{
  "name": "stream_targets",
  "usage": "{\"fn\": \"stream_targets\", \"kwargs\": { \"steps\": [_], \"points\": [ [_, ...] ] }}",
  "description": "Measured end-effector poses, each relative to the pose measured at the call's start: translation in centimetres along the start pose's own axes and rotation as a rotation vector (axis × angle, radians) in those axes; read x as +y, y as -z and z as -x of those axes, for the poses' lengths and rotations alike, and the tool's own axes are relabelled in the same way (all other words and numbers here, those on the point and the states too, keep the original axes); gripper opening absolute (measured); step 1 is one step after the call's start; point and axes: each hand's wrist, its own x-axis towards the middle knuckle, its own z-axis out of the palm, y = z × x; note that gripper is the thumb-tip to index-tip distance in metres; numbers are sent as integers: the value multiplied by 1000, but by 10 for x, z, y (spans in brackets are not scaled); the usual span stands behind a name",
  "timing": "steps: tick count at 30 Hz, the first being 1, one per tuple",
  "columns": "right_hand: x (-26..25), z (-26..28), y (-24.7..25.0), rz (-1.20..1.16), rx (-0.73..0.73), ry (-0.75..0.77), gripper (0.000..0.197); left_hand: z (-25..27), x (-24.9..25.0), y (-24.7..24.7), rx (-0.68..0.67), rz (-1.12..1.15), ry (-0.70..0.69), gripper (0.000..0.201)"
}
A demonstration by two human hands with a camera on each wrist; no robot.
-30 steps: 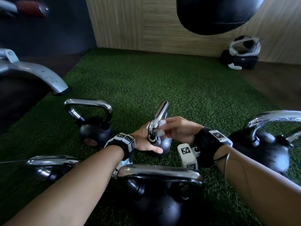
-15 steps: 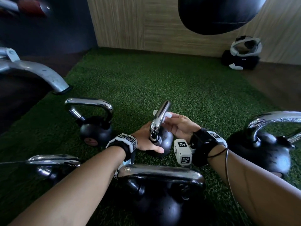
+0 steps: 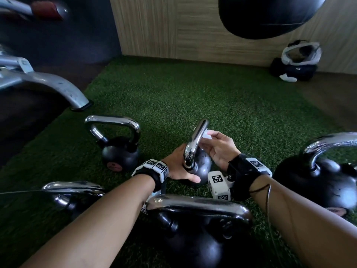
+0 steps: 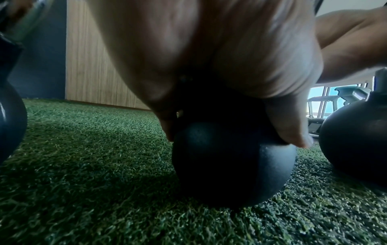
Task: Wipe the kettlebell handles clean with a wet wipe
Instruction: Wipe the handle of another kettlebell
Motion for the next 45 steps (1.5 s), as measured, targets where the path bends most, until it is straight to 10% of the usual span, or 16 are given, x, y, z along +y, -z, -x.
{"fn": "stream_targets", "kwargs": {
  "steps": [10,23,29,32,35,40,45],
  "points": [
    [-1,-27,-2,518,438,166,28,-1,-1,-3,30,-44,-57,103],
    [-6,-20,-28,1143,478,225,12,7,17,8,15,-78,-66,103],
    [-23,-6,-6,1015,214,-72,14,14,22,22,-97,-233,4,101],
    [-41,4,4,1092,244,79,24,21,34,52,-184,-315,110,63],
    [-58,1,0,1181,207,336,15,37,50,87,103,-248,70,31],
    [-71,-9,-26,1657,-44,573,53,55,95,95,135,-253,97,62],
    [-73,-6,-38,1954,-296,509,26,44,107,87,142,-378,104,36]
  ]
}}
